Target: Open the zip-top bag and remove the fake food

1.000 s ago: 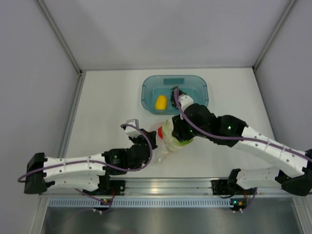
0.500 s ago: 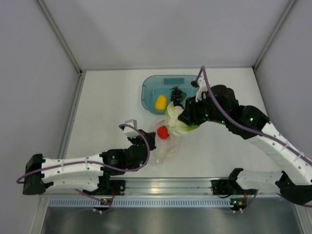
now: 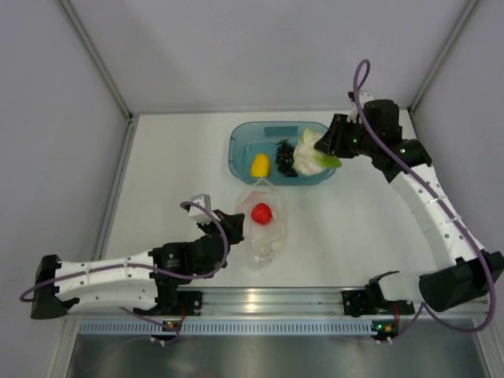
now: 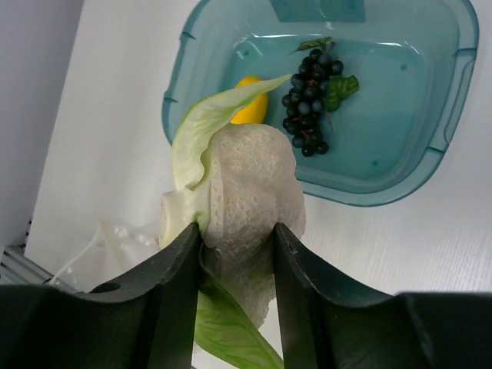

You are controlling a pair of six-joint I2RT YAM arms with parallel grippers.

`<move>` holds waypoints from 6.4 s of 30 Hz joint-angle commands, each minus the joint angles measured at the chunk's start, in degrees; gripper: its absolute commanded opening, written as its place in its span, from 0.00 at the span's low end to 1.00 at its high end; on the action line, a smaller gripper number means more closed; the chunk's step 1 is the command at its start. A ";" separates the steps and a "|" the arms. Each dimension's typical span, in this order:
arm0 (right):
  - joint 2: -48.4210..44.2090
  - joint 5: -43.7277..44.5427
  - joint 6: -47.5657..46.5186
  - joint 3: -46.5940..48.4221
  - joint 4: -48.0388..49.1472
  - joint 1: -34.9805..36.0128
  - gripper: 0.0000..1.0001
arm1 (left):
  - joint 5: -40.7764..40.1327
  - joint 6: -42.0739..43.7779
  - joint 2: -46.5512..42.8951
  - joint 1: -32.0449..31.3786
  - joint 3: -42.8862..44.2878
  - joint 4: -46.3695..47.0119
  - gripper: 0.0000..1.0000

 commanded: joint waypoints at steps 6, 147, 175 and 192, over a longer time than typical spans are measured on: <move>9.15 -8.16 1.97 3.47 10.96 -5.44 0.03 | -1.90 0.01 -2.65 0.22 -0.31 -2.22 0.00; 15.49 19.72 9.71 -23.67 14.13 43.43 0.80 | -2.51 -6.85 12.11 0.22 0.04 -3.97 0.00; 4.77 21.55 5.66 -20.96 5.87 43.42 0.35 | -3.66 -7.46 13.16 0.22 -0.84 -4.24 0.00; 2.39 29.98 5.92 -18.49 6.92 43.07 0.30 | -3.12 -7.38 9.48 0.22 -2.07 -4.24 0.00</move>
